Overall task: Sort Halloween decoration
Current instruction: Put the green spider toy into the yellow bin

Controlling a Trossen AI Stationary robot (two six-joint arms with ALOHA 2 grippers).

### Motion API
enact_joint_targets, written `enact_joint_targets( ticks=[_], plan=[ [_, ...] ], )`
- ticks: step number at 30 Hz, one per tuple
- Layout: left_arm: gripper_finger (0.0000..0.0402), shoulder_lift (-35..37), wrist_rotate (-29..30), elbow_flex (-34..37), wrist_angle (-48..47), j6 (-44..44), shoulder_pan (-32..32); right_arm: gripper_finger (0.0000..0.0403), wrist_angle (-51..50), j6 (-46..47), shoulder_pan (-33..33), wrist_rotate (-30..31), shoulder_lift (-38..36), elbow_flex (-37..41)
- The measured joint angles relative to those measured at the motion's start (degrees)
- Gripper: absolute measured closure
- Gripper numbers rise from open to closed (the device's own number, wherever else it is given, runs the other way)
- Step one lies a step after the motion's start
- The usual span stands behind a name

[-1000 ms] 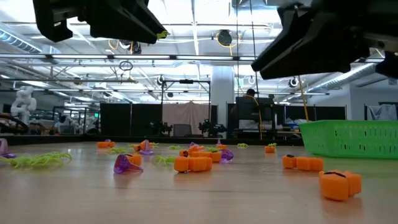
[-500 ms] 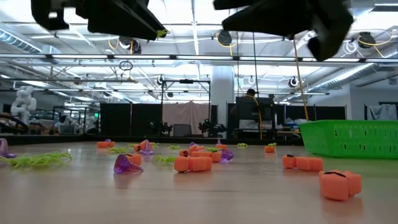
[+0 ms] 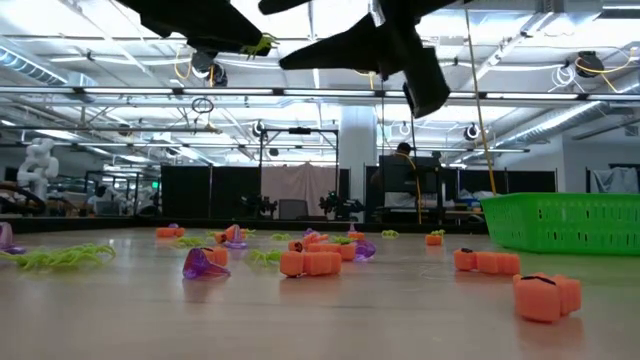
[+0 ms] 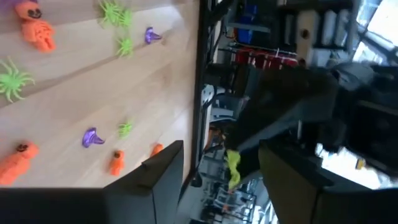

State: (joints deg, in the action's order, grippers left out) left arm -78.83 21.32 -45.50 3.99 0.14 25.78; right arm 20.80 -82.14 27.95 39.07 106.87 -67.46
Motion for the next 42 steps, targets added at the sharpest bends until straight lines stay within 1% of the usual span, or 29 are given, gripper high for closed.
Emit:
enact_joint_targets(
  ticks=[5, 10, 16, 21, 31, 42],
  plan=[
    [0.0298, 0.0, -0.26, 0.0, 0.0, 1.02, 0.0, 0.0225, 0.43, -2.5, -1.27, -0.15, 0.84, -1.06],
    [0.0297, 0.0, -0.26, 0.0, 0.0, 1.02, 0.0, 0.0235, 0.69, -2.59, -2.77, -0.49, 0.87, -1.18],
    [0.0298, 0.0, -0.26, 0.0, 0.0, 1.02, 0.0, 0.0254, 0.37, -2.6, -3.97, -5.39, 0.85, -1.19],
    [0.0298, -0.02, -0.28, 0.0, 0.0, 1.0, 0.02, 0.0282, 0.66, -2.55, -4.4, -6.17, 0.85, -1.19],
    [0.0298, -0.02, -0.28, 0.0, -0.02, 0.98, 0.02, 0.0355, 0.82, -2.36, -4.4, -6.18, 0.85, -1.19],
    [0.0298, -0.02, -0.28, 0.0, -0.01, 1.02, 0.0, 0.0398, 0.78, 0.63, -4.67, -6.21, 0.85, -1.19]
  ],
)
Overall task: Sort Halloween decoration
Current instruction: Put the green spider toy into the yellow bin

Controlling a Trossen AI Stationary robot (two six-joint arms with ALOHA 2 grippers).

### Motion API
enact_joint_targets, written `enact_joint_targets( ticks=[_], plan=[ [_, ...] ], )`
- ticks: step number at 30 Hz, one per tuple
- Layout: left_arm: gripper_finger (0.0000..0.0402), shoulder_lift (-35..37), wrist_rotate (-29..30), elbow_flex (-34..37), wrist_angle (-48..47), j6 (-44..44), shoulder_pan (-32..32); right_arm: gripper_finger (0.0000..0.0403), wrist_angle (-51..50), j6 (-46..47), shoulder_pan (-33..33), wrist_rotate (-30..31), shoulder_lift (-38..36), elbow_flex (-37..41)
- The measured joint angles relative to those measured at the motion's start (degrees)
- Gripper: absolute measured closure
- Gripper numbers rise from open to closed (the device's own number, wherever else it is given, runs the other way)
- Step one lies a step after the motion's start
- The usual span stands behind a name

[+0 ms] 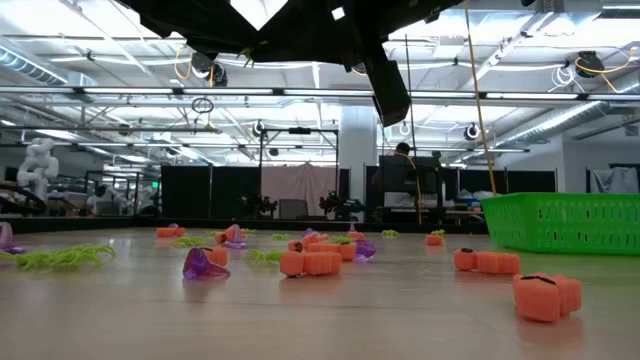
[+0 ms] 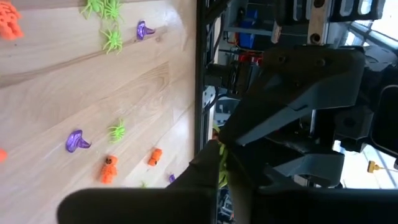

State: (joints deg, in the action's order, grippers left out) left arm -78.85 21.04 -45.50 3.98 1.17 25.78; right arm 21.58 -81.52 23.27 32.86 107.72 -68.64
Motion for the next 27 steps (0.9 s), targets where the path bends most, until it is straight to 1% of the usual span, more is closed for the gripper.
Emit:
enact_joint_targets(
  ticks=[4, 6, 10, 13, 16, 19, 27],
  plan=[
    [0.0296, 0.0, 0.48, 0.0, 1.47, 0.98, 0.02, 0.0401, 0.02, 1.72, 0.02, 0.05, 0.0, 0.0],
    [0.0288, -0.02, 1.14, 0.0, 3.49, 1.51, 0.02, 0.0401, 0.04, 3.15, 0.02, 0.16, 0.0, 0.0],
    [0.0246, -0.02, 2.36, 0.0, 4.92, 1.49, 0.03, 0.0402, -0.69, 6.35, 0.03, 0.24, 0.0, 0.0],
    [0.021, 0.4, 5.37, 0.0, 3.69, 1.0, 0.34, 0.0402, -1.95, 11.44, 0.51, 1.62, 0.0, 0.0],
    [0.0186, 1.51, 6.27, 0.0, 0.22, 1.36, 0.37, 0.0402, -6.23, 19.13, 1.6, 5.27, -0.28, 0.0],
    [0.0179, 1.83, 6.29, 0.0, -1.6, 1.55, 0.66, 0.0402, -11.46, 29.78, 3.02, 7.38, -1.1, 0.0],
    [0.0179, 1.97, 6.32, 0.0, -2.69, 2.93, 0.98, 0.0403, -28.44, 58.63, 8.31, 7.59, -5.74, 0.0]
  ],
)
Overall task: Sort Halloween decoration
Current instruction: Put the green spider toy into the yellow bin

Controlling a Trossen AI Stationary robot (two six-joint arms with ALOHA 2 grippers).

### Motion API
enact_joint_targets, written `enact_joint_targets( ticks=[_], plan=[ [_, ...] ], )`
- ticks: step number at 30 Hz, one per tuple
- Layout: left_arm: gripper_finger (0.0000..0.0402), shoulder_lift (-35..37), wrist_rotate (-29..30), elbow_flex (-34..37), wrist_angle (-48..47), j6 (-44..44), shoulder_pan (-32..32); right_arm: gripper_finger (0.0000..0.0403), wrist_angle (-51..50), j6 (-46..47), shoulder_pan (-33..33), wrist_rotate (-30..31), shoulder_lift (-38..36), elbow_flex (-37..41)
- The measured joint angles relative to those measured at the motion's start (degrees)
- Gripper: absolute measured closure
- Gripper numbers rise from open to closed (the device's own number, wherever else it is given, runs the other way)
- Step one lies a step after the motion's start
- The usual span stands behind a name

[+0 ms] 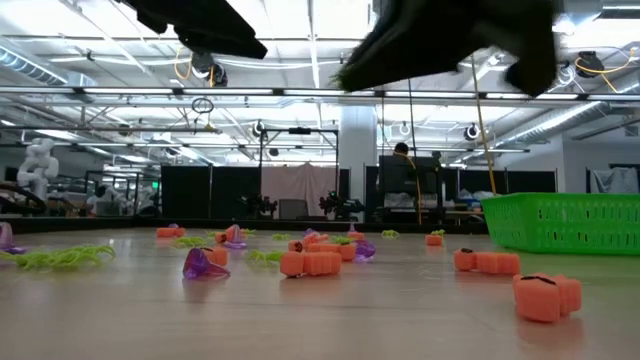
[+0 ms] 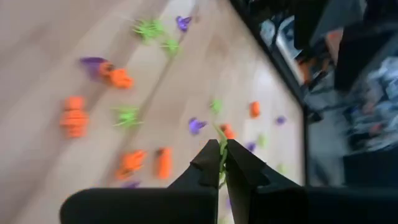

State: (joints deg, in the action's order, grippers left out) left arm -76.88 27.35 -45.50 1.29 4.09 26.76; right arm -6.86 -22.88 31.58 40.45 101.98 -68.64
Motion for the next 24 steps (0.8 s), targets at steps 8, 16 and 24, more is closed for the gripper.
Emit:
enact_joint_targets(
  ticks=[8, 16, 24],
  plan=[
    [0.0178, -0.93, 0.11, 0.0, -0.36, 2.74, 0.0, 0.0403, -14.66, 19.6, 6.17, -3.89, -8.28, 0.0],
    [0.0178, -5.06, 0.59, 0.0, 1.7, 5.85, 0.0, 0.0403, -29.63, 39.13, 9.05, -14.74, -17.02, 0.0],
    [0.0178, -6.16, 0.63, 0.02, 4.53, 4.09, -0.87, 0.0403, -44.1, 58.24, 10.73, -27.18, -21.14, -0.02]
  ],
)
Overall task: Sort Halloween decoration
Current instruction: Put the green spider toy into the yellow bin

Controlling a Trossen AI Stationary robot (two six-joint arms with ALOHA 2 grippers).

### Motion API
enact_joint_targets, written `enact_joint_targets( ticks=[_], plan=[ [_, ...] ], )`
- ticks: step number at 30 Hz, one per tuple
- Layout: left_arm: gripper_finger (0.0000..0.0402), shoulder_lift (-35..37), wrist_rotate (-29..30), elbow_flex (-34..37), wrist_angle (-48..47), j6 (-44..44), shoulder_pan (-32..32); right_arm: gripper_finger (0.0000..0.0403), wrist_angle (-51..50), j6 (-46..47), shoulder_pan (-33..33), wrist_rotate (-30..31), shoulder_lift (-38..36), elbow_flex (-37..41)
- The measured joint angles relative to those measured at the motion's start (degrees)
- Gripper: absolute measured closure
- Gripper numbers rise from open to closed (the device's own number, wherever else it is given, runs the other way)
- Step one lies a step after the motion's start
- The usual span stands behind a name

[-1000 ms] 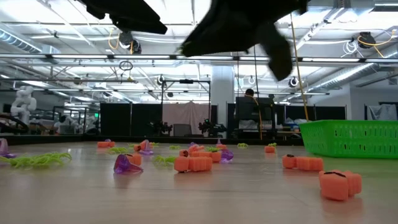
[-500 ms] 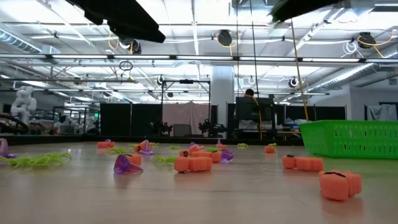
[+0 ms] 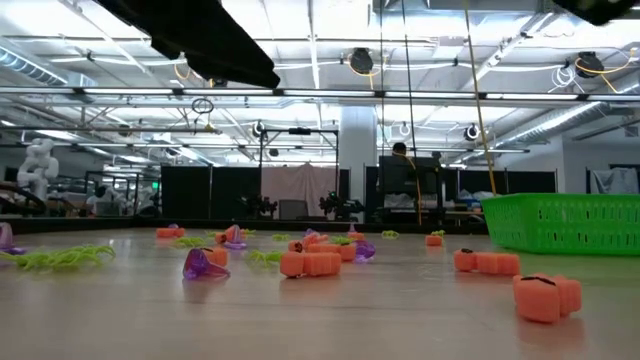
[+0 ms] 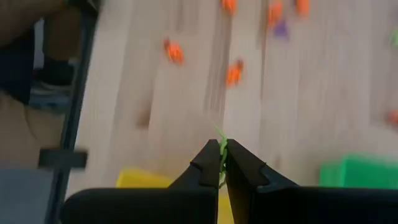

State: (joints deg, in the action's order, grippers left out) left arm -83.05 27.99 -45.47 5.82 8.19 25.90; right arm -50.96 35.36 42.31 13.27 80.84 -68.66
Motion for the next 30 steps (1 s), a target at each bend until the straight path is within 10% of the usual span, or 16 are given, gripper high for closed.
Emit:
enact_joint_targets(
  ticks=[13, 30],
  plan=[
    [0.0178, -0.02, 0.0, 0.0, -0.2, -1.46, -0.05, 0.0403, -13.81, 24.11, 6.94, -7.65, 4.16, 0.02],
    [0.0178, -0.02, -0.02, 0.0, -0.28, 0.55, 0.11, 0.0382, -14.08, 28.42, 8.83, -9.11, 17.47, 0.04]
  ],
)
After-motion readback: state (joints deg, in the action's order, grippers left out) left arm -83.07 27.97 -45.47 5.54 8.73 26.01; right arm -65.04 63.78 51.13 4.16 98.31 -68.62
